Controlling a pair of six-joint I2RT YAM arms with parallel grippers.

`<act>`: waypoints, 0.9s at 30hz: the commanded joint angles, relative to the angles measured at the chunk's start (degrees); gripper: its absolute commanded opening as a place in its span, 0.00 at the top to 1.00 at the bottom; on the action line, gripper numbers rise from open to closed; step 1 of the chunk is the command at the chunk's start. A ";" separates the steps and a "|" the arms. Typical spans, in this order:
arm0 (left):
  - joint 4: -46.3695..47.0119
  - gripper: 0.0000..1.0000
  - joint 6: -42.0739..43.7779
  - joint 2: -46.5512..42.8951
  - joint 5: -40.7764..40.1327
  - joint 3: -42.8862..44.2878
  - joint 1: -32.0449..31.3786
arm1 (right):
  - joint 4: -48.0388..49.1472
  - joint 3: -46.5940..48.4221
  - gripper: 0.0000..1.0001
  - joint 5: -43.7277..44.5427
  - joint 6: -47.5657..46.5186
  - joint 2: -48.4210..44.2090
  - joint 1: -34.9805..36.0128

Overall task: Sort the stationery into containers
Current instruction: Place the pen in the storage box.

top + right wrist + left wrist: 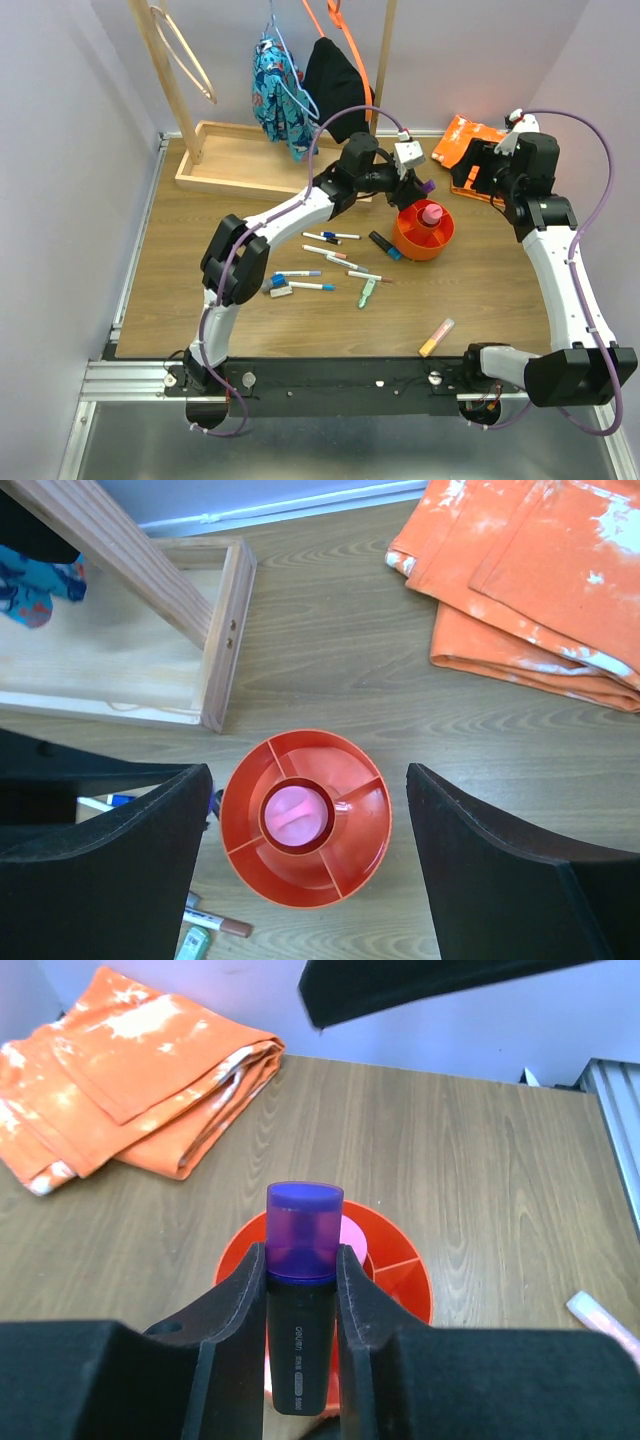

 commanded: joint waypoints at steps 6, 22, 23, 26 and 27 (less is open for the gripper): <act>11.19 1.00 -7.64 5.58 3.18 1.34 0.33 | 1.05 -1.27 0.14 -0.28 -0.84 -1.18 -2.31; 11.98 1.00 -6.33 11.56 1.95 2.13 0.77 | 2.72 -4.96 0.14 -1.86 -0.57 -0.30 -2.67; 12.07 1.00 -6.33 11.91 1.95 2.31 0.95 | 2.63 -5.14 0.14 -1.77 -0.66 -0.39 -2.67; 12.07 0.80 -6.85 13.05 1.52 3.10 1.12 | 2.98 -6.28 0.14 -1.86 -0.92 -0.92 -2.67; 11.81 0.69 -6.85 13.06 1.34 3.27 1.21 | 2.98 -6.37 0.14 -1.95 -0.84 -1.01 -2.67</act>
